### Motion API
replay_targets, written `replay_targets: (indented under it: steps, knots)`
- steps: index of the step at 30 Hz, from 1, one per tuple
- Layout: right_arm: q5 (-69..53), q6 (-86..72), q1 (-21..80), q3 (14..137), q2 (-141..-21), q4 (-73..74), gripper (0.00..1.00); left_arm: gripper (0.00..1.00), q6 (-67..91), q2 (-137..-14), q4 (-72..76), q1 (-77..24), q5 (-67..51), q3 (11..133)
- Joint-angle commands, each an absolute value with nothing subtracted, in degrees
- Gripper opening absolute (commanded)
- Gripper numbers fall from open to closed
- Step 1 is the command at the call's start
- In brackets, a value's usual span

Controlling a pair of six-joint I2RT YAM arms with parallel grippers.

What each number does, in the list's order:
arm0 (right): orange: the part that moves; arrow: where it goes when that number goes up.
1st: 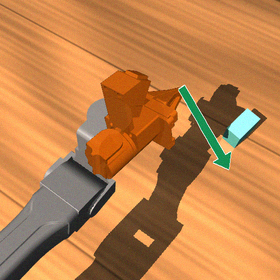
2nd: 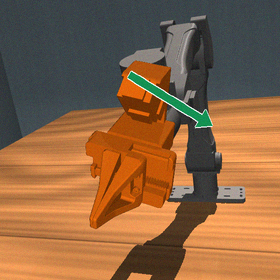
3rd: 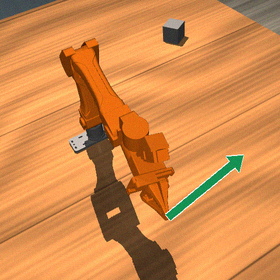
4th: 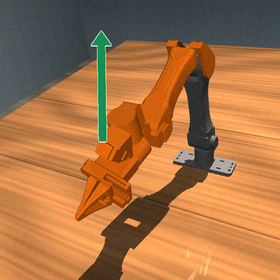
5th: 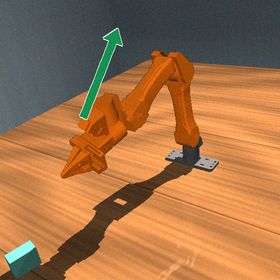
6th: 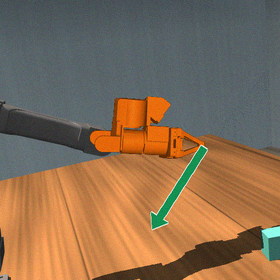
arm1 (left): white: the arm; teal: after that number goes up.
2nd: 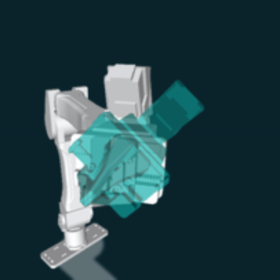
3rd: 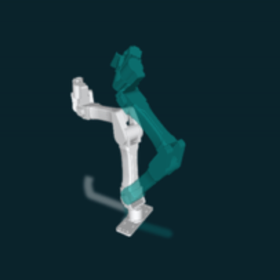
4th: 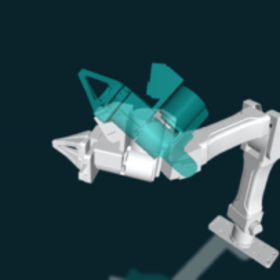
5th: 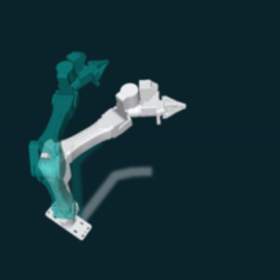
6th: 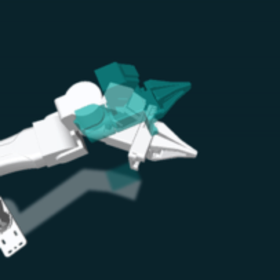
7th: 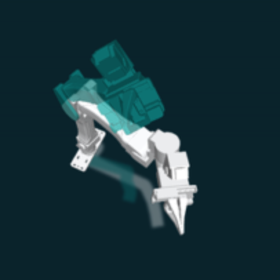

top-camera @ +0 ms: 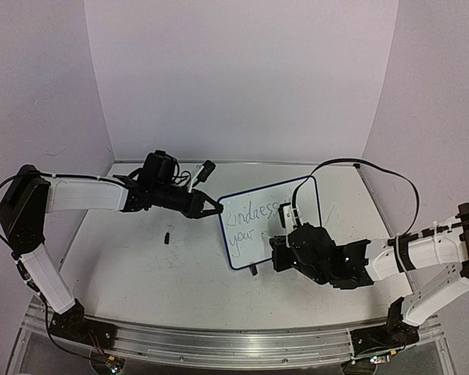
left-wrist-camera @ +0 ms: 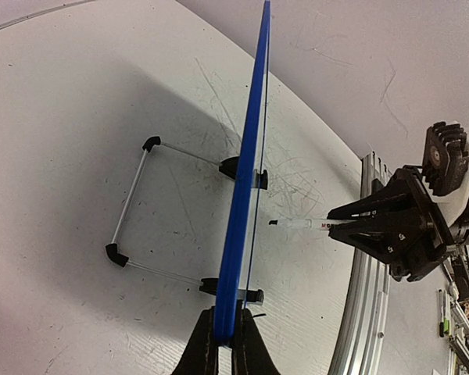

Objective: Write a sentence on the whiteboard

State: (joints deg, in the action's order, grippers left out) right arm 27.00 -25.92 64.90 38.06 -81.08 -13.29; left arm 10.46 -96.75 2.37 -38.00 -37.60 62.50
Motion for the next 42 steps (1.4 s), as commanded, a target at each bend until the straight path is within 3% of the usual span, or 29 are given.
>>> replay_targets:
  steps: [1, 42]
  knots:
    - [28.68, -25.51, 64.90, 40.78, -82.14, -14.68, 0.00, 0.00, 6.93, -96.58, -0.26, -38.32, -34.98, 62.20]
    - [29.14, -27.69, 64.27, 41.01, -86.76, -13.14, 0.00, 0.00, 7.07, -96.74, -0.28, -38.67, -35.24, 62.24]
